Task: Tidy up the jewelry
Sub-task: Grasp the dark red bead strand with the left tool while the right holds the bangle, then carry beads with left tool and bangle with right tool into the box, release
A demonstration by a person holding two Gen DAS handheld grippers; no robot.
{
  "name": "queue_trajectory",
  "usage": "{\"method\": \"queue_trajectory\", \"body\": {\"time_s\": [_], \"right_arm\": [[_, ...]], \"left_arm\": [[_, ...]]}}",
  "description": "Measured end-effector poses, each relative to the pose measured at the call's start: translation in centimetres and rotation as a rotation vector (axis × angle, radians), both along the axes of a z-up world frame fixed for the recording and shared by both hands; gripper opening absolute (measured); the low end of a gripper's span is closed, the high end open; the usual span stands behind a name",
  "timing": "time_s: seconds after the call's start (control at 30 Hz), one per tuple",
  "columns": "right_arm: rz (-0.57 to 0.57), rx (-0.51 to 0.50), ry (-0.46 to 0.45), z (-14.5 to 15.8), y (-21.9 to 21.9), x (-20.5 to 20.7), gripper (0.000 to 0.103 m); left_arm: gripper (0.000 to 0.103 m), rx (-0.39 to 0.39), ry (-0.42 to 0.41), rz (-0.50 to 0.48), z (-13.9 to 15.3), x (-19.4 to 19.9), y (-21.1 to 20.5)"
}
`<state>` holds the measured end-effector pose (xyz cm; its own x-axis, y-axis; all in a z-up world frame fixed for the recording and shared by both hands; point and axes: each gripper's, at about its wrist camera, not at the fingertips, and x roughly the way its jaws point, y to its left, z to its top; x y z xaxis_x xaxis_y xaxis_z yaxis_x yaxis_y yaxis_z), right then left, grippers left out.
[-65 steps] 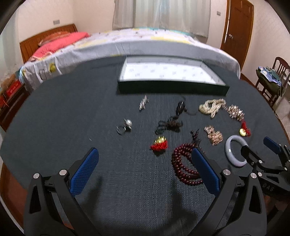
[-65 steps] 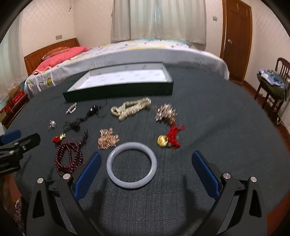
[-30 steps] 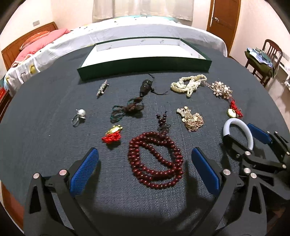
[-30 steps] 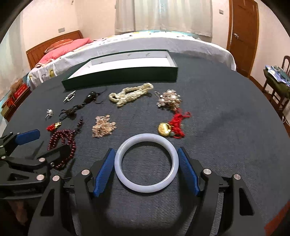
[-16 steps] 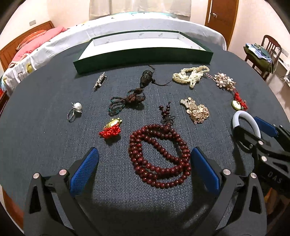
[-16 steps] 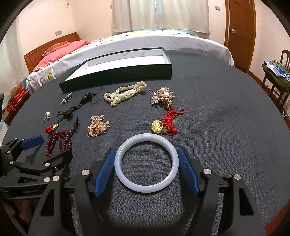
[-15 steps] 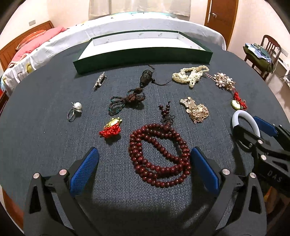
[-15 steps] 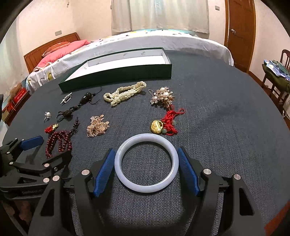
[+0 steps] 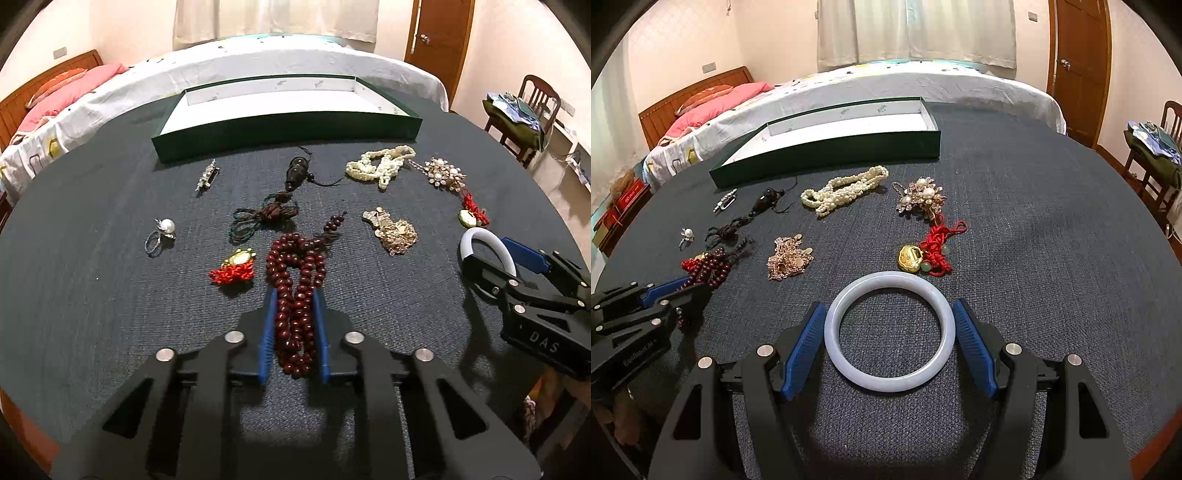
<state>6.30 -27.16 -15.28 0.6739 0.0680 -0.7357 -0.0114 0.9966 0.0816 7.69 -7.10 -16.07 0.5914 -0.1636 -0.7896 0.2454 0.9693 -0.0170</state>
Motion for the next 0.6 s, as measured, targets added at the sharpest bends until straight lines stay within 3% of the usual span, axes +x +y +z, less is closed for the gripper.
{"method": "queue_trajectory", "body": {"time_s": [0.6], "right_arm": [[0.006,-0.028,-0.022,0.8,0.6,-0.4,0.068]], "left_arm": [[0.011,0.009,-0.012,0.025,0.5,-0.6,1.1]]}}
